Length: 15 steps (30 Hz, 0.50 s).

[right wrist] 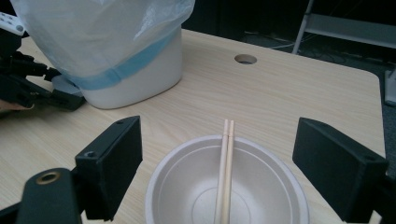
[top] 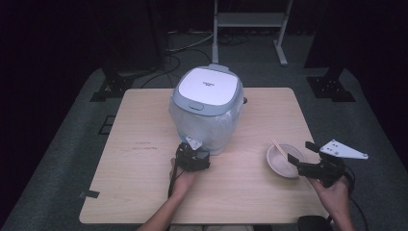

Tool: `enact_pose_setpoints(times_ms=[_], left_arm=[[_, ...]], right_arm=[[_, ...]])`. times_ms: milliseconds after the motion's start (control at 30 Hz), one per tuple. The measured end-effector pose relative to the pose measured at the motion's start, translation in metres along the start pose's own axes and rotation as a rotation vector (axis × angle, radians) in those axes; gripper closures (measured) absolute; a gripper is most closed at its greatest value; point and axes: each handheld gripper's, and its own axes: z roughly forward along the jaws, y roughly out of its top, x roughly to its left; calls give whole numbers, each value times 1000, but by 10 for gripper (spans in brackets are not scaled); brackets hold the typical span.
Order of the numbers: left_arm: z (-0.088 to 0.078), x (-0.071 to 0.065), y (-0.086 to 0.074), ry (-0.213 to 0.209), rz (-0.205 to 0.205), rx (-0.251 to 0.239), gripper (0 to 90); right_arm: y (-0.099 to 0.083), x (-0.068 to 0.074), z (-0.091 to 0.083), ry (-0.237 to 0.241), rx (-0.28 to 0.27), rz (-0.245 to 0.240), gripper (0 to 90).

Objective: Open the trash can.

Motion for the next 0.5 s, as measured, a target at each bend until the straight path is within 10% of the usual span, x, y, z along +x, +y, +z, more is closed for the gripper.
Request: enact_pose_setpoints(times_ms=[500], left_arm=[[-4, -13, -4, -32, -15, -9, 225]], right_arm=[[1, 2, 2, 4, 5, -10, 147]])
